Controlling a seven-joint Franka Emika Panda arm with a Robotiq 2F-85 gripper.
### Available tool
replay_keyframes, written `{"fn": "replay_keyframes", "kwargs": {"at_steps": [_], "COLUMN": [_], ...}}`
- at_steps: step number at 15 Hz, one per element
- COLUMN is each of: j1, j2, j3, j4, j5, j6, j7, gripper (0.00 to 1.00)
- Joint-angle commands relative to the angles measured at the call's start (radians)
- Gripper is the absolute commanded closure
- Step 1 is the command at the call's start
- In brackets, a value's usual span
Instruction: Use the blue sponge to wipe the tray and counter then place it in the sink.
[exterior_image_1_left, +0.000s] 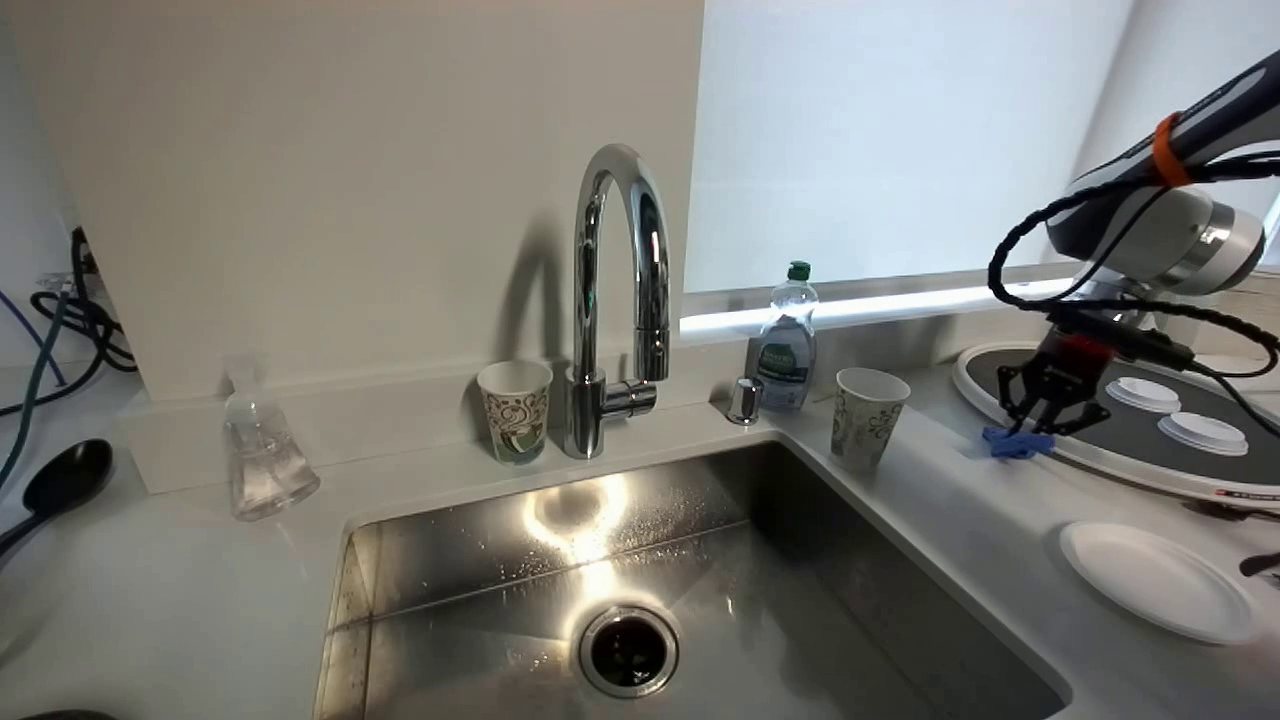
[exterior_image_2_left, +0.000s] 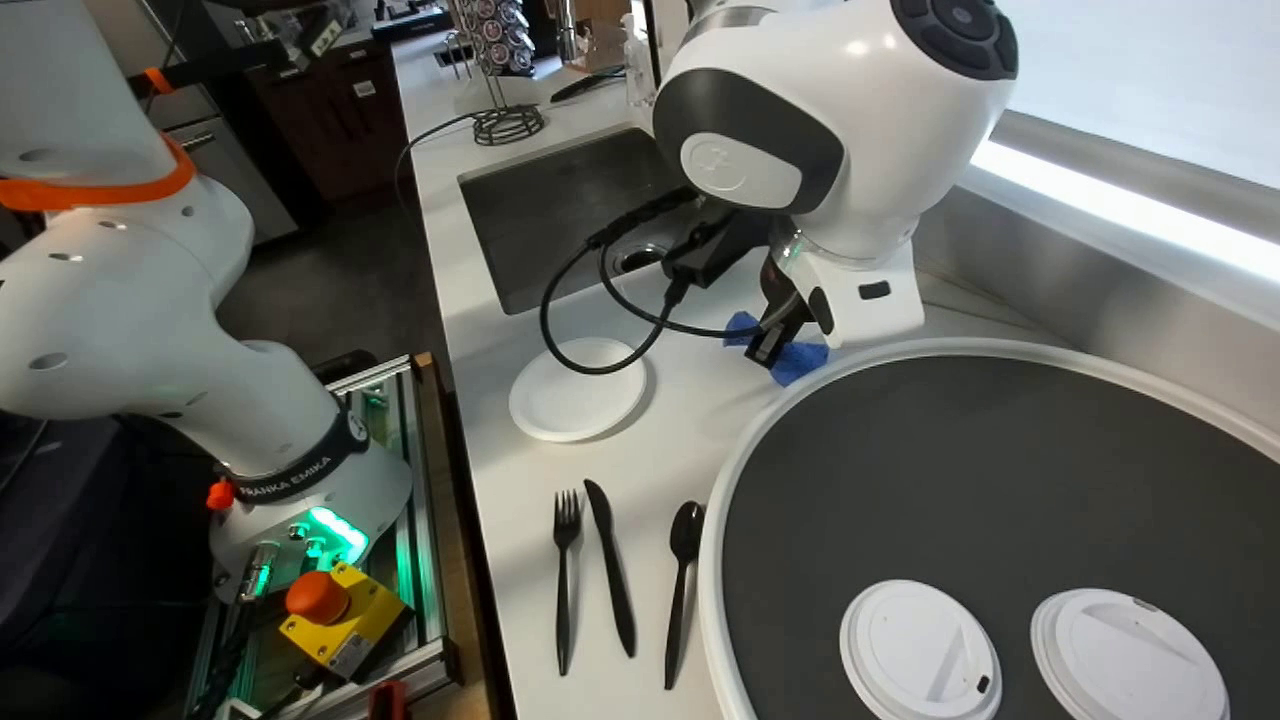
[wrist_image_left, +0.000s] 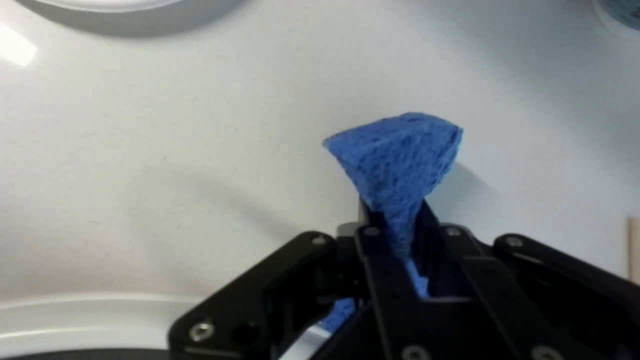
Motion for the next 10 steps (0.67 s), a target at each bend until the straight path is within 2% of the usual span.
{"fn": "replay_keyframes", "kwargs": {"at_steps": [1,10], "j1": [-0.001,-0.009], "j2": [-0.050,-0.117], "j3": [-0.015,-0.054], "j4": [-0.052,-0.104], "j5": [-0.071,-0.196], "j6": [-0.048,-0.126], "j7": [0.027,0.068], "gripper": [0.96,0.96]}}
